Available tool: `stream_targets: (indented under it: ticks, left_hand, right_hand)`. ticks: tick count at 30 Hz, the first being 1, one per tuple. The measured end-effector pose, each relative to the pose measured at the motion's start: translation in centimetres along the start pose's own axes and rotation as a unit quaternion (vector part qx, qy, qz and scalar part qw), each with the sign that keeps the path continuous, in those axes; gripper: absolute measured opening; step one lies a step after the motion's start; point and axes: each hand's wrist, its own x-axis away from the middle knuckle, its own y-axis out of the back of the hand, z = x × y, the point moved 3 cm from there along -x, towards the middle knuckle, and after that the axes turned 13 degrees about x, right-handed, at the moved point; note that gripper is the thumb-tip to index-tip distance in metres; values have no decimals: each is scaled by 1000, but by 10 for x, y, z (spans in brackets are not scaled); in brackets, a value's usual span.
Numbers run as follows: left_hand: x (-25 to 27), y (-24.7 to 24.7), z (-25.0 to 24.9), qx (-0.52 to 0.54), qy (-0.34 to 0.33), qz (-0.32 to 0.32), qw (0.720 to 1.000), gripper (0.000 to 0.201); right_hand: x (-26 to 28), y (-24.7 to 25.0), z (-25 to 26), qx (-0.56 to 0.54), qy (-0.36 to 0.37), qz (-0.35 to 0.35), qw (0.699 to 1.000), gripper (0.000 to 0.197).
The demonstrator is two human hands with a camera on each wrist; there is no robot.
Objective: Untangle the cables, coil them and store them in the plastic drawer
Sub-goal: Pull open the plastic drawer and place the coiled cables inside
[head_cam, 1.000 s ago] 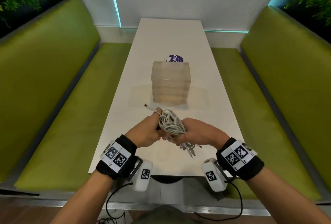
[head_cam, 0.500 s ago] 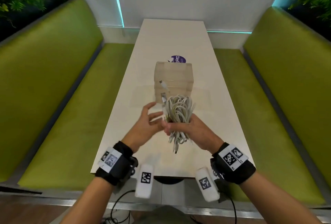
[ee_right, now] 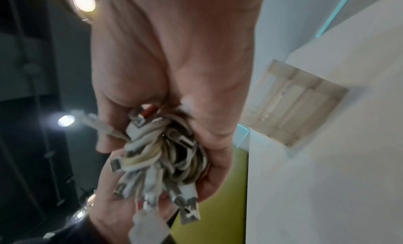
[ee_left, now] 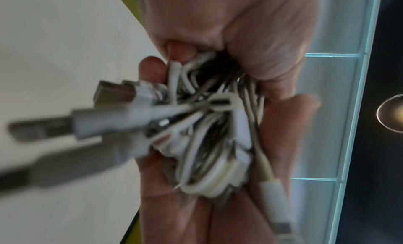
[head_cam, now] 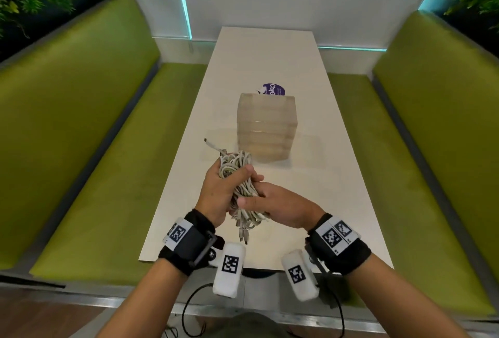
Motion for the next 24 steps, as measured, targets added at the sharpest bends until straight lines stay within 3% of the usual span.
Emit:
stream_targets:
  ticks: [7, 10, 12, 14, 16, 17, 20, 22, 24]
  left_hand:
    - [-15, 8, 2, -30, 9, 9, 999, 15]
    - [-33, 16, 2, -62, -8, -9, 998, 16]
    - [-50, 27, -2, -107, -37, -38, 993, 21]
    - [-66, 39, -10, -140, -55, -66, 986, 25]
    - [-81, 48, -19, -176, -60, -78, 979, 27]
    - [-88, 50, -23, -199, -65, -78, 975, 28]
    - [-101, 47, -32, -246, -80, -58, 964, 30]
    - [-106, 44, -37, -264, -88, -46, 959, 29]
    - [-108, 45, -41, -269, -96, -47, 957, 28]
  right_hand:
    - [-17, 0, -14, -27, -8, 12, 1000, 17]
    - [-34, 19, -14, 177, -54, 35, 982, 31]
    - [-50, 50, -15, 354, -117, 34, 927, 61]
    - [-67, 85, -7, 387, -137, -79, 909, 67]
    - [-86, 116, 0, 337, -99, -232, 907, 60]
    - [-98, 127, 0, 347, -85, -272, 893, 59]
    - [-130, 145, -11, 430, -135, -248, 858, 65]
    - [-139, 147, -27, 442, -181, -227, 849, 66]
    - [-136, 143, -37, 440, -173, -261, 842, 60]
